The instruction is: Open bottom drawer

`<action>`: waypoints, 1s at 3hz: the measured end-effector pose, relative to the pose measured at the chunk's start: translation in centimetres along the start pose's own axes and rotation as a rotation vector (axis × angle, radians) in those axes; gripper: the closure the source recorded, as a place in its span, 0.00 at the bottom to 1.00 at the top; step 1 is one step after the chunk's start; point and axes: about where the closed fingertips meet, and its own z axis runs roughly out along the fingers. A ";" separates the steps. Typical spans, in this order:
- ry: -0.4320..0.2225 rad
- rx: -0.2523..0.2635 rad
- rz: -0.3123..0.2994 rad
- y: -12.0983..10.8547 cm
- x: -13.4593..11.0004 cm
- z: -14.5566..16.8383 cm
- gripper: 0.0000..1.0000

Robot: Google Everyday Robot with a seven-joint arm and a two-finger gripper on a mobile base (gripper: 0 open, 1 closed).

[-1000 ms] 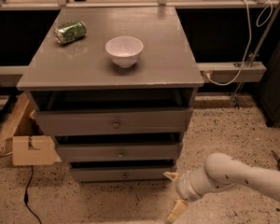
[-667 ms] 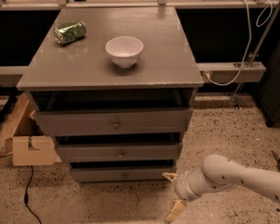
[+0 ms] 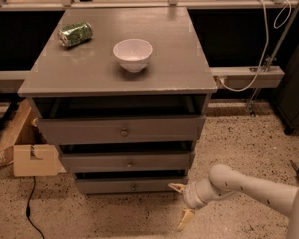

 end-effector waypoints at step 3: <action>0.010 0.056 -0.093 -4.6 4.3 5.1 0.00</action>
Offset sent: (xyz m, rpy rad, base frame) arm 0.0233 0.0047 -0.0367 0.0180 -0.0444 0.0313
